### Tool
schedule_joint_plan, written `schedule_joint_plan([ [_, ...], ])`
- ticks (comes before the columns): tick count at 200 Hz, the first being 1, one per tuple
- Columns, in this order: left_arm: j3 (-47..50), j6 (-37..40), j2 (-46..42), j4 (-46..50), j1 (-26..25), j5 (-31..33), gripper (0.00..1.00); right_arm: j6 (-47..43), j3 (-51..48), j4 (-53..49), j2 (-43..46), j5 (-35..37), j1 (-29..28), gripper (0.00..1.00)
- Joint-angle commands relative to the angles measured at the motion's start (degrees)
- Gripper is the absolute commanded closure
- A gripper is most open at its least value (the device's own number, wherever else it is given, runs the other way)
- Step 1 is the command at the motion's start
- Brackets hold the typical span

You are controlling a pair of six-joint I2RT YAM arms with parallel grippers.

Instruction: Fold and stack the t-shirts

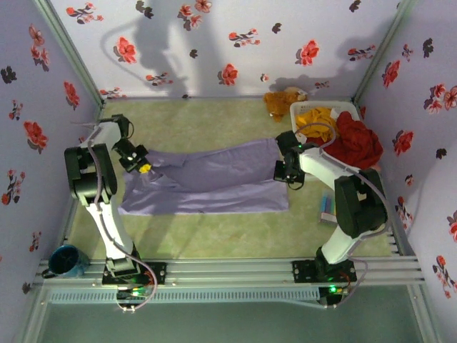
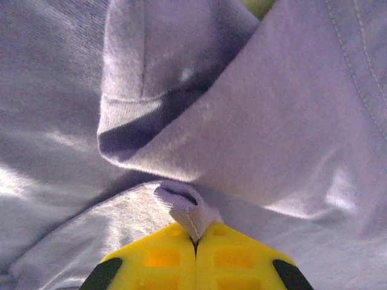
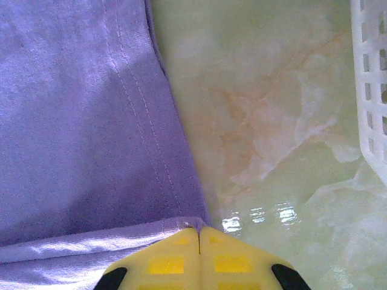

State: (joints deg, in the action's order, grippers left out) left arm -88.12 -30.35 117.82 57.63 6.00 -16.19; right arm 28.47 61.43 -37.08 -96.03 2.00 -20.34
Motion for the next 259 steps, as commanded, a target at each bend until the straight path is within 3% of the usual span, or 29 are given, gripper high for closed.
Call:
schedule_joint_plan([
  [1,-1.2,-4.5,0.7,-1.0,0.5,-1.0,1.0,-0.6,-0.4,-2.9,-2.8,-1.1,1.0,1.0],
  [71,-1.4,-5.7,-5.0,-0.4,1.4,2.6,1.0,-1.0,1.2,-2.7,-5.3,-1.4,0.9,1.0],
  [110,-2.9,-5.6,-1.4,-1.7,1.3,-2.1,1.0,-1.7,1.7,-3.2,-6.3,-0.8,1.1,1.0],
  [122,-3.8,-5.2,0.0,-0.8,1.0,-2.1,1.0,-1.8,2.0,-3.8,-6.3,-0.6,1.1,0.91],
  [143,-4.0,-4.8,-0.1,-0.8,1.7,-1.2,0.76,-2.0,2.7,-5.0,-5.0,-0.3,1.1,0.79],
  [173,-4.3,-3.9,-2.5,-1.6,3.0,-3.6,0.59,-2.1,5.3,-8.9,-0.1,-0.5,0.1,0.67],
  [199,-3.6,-3.4,-5.0,-2.2,4.3,-5.4,0.51,-1.4,9.0,-10.7,3.1,-1.2,-3.8,0.59],
  [218,-2.7,-2.5,-7.1,-1.7,5.4,-6.7,0.51,-0.4,13.3,-9.9,1.5,-2.1,-8.5,0.56],
  [236,-0.5,-1.8,-9.3,-0.7,6.3,-7.1,0.53,0.7,18.3,-5.7,-3.5,-4.6,-13.4,0.55],
  [259,9.1,-3.0,-14.1,-4.7,7.8,-9.0,0.58,0.9,28.0,-2.1,-13.7,-7.3,-18.6,0.55],
])
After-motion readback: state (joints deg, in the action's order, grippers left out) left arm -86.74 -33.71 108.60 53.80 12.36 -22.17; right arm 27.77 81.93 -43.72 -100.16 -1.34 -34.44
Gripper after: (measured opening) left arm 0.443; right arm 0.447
